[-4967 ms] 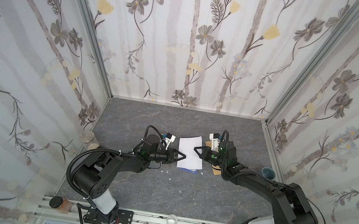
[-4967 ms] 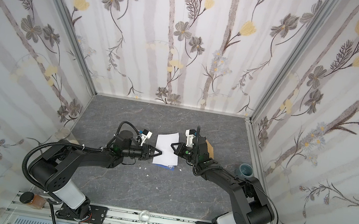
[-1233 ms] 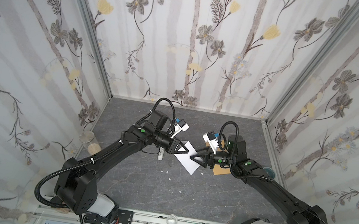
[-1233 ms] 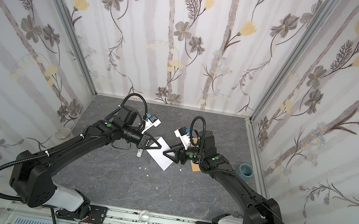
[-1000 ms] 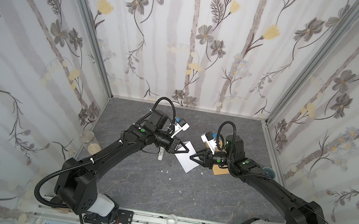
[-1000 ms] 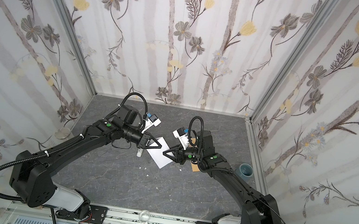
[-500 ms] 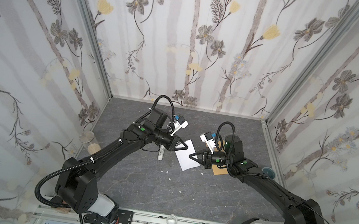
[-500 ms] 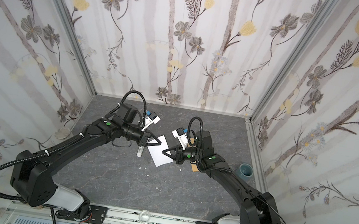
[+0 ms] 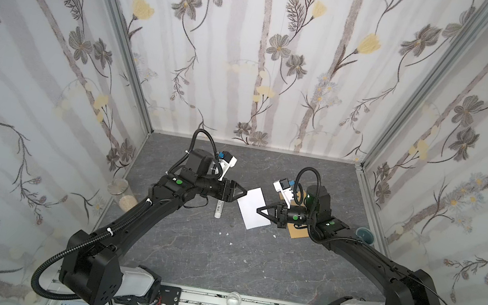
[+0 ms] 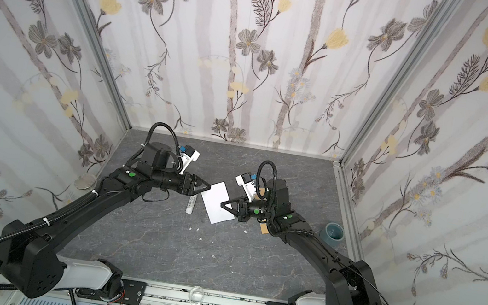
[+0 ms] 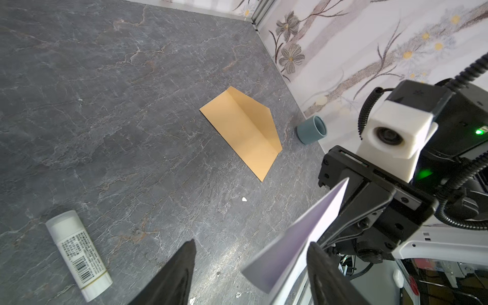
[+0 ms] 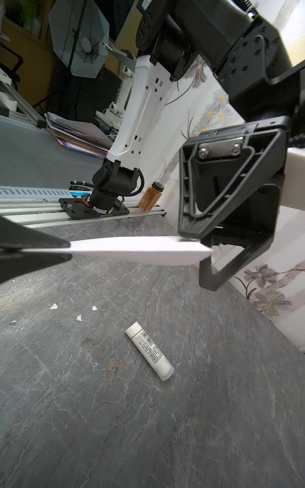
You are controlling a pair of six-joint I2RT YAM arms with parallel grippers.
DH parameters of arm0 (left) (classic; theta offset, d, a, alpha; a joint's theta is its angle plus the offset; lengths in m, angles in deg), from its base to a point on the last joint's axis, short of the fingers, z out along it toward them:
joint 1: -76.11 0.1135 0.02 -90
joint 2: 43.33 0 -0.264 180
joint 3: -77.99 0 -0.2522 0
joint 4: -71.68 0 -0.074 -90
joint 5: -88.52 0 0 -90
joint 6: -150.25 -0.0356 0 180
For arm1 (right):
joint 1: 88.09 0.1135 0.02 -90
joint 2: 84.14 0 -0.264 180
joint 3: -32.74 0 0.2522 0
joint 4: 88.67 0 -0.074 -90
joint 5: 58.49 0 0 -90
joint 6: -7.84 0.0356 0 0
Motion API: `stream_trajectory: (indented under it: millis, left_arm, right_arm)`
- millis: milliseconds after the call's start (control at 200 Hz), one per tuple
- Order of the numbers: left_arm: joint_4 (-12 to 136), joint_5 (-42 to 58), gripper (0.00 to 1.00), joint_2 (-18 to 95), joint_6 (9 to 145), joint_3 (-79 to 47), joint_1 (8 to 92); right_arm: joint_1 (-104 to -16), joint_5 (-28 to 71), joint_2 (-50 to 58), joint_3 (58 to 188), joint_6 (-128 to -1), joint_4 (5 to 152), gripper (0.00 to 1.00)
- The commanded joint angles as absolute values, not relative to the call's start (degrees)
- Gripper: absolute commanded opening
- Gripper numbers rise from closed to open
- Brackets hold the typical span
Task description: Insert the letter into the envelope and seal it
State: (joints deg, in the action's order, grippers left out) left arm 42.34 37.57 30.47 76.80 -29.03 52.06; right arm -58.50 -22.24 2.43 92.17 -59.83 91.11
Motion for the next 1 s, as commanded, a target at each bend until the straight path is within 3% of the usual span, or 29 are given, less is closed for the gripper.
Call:
stream_trajectory:
  millis: [0,270,590,994]
  left_arm:
    - [54.85,37.76,0.70,27.07,85.82,-34.32,52.28]
    - [86.72,40.09,0.75,22.60,104.08,-51.73,52.04]
    - [95.15,36.58,0.75,27.48,105.49,-54.14,49.72]
    - [98.69,36.92,0.71,32.83,105.16,-53.20,48.69]
  right_arm:
    - [-58.54,-20.49,3.03,91.96,-56.72,95.76,0.00]
    - [-58.53,-15.61,3.93,91.41,-50.55,99.66,0.00]
    - [-57.96,-16.00,5.76,87.55,-39.78,111.92,0.00]
    - [-56.63,-15.23,6.36,88.40,-37.01,114.53,0.00]
